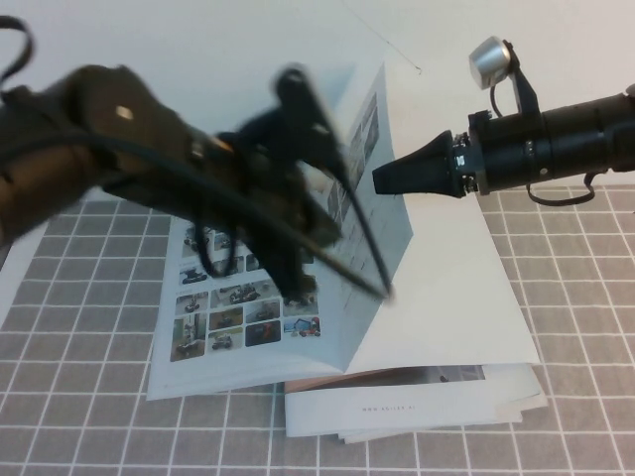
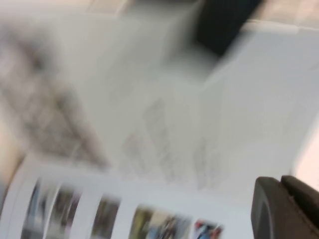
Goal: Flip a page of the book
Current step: Open the closed book
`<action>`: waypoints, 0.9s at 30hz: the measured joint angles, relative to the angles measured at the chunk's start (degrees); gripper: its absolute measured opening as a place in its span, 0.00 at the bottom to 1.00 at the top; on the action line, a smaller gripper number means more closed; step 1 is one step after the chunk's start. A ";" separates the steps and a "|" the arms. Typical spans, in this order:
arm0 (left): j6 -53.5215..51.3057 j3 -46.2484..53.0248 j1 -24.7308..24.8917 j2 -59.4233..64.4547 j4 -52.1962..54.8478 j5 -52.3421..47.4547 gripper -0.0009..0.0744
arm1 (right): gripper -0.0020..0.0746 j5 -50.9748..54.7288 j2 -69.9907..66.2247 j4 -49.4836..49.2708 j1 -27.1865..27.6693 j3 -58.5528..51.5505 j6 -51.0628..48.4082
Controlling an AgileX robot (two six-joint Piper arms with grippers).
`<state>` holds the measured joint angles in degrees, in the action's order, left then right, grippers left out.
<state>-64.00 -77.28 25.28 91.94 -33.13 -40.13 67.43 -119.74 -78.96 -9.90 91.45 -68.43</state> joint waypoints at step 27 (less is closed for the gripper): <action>53.25 0.00 25.03 9.85 63.22 12.52 0.01 | 0.71 0.34 0.00 1.22 -0.59 0.29 1.00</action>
<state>-10.75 -77.28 50.31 101.78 30.08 -27.61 67.77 -119.74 -77.75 -10.49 91.73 -67.43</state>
